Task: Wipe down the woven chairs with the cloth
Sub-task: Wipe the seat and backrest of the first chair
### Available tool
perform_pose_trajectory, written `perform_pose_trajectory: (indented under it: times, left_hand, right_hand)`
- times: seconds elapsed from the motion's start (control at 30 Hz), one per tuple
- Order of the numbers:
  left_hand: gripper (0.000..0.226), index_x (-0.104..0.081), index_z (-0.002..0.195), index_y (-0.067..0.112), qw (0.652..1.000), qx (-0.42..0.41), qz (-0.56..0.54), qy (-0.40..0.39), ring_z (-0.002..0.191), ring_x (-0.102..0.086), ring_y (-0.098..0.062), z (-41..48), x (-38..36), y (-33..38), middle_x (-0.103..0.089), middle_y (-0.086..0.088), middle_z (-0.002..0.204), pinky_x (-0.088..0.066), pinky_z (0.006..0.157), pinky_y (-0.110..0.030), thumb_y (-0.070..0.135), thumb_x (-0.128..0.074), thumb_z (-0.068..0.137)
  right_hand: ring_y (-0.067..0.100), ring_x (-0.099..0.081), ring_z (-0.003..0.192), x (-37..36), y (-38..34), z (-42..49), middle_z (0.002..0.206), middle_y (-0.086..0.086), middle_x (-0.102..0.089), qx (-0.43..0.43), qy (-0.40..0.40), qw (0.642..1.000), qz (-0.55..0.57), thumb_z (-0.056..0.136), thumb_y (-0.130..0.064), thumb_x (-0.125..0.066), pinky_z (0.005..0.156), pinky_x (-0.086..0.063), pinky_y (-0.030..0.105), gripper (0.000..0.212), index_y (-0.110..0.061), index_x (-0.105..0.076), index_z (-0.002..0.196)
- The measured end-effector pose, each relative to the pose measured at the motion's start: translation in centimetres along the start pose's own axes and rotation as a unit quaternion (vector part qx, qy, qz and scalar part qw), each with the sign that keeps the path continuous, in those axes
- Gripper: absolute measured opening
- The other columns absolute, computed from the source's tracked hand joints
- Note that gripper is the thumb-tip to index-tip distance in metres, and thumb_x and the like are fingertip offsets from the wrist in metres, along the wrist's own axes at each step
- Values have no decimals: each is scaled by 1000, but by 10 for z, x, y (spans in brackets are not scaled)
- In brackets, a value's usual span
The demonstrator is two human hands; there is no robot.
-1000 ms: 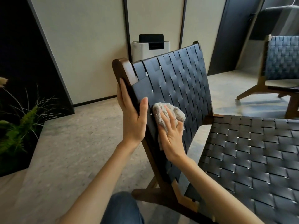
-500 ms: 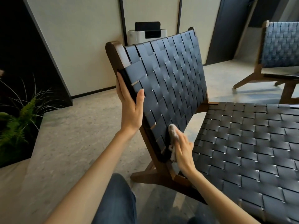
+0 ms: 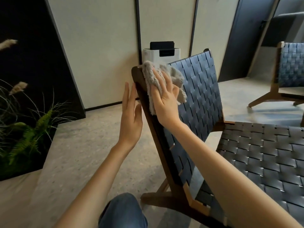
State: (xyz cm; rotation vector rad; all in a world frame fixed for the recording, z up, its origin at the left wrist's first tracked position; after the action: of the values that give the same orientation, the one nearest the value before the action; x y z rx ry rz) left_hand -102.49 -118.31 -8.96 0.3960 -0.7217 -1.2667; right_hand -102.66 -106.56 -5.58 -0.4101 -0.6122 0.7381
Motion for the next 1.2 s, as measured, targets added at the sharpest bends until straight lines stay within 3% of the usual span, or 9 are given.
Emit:
perform_pose_trajectory:
  times: [0.17,0.3,0.4,0.53,0.67,0.77,0.83,0.97,1.2]
  left_hand:
    - [50,-12,150,21,999,28,-32,4,144,-2,-2,-6,-8,2,-2,2,160,-12,108,-3,15,-32,103]
    - [51,-8,150,22,999,40,-36,3,144,-3,-3,-20,-24,5,-3,1,160,-10,109,-4,19,-30,104]
    - [56,-4,149,21,999,31,-19,11,141,4,2,-28,-35,7,4,2,158,-8,109,-4,20,-35,102]
    - [65,3,147,26,999,47,-15,6,141,11,2,-36,-47,6,12,11,154,-14,119,-31,24,-42,100]
    - [68,-1,148,19,999,5,24,37,137,14,5,-41,-50,12,14,0,154,-5,105,1,20,-46,99]
    - [69,-4,149,16,997,-4,69,44,144,13,-13,-39,-47,16,17,-2,153,-26,116,-28,17,-50,98]
    - [68,-7,149,14,986,-36,158,38,144,14,-20,-35,-44,21,14,-4,154,-16,118,-50,16,-51,97]
    - [65,-13,150,15,955,-109,276,0,145,10,-21,-12,-31,38,-2,-8,158,3,119,-39,15,-50,97]
    - [54,-34,144,5,878,-158,451,-12,145,-13,-30,55,-17,70,-35,-12,148,-1,118,-48,18,-52,94]
  right_hand:
    - [8,-21,110,3,29,-39,148,3,-31,-19,-1,999,-33,93,-41,-24,94,-15,24,44,-50,-23,137]
    - [15,-24,124,13,63,-92,146,7,-32,-44,-26,998,-45,93,-37,-28,104,-15,33,49,-36,-35,142]
    - [10,-18,130,20,90,-140,145,4,-30,-88,-58,994,-25,94,-42,-29,109,-16,38,43,-43,-32,137]
    - [13,-16,134,26,118,-191,147,0,-27,-181,-82,980,-4,96,-34,-33,115,-18,44,41,-31,-39,136]
    - [18,-20,133,34,128,-215,142,-2,-28,-210,-93,973,-23,100,-15,-40,114,-23,45,34,-23,-42,133]
    - [21,-38,118,41,124,-209,123,-2,-36,-207,-71,975,-26,97,-3,-44,103,-37,38,34,-20,-45,126]
    - [15,-44,111,45,115,-189,118,-4,-38,-219,-36,975,5,98,-4,-45,99,-40,29,37,-25,-44,127]
    - [13,-42,110,51,86,-111,118,-6,-37,-150,57,986,40,95,-4,-50,94,-34,12,43,-24,-46,134]
    - [29,-33,120,50,40,44,131,6,-38,-59,30,998,17,92,-16,-47,103,-30,40,49,-33,-45,138]
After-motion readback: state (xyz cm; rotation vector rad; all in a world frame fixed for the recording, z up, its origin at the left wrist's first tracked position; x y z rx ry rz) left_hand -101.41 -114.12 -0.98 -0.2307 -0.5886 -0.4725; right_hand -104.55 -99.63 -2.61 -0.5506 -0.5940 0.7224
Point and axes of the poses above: each hand's wrist, its own z-axis towards the middle knuckle, its own x-axis out of the back of the hand, y = z × x, the point moved 1 cm from there along z, towards the middle knuckle
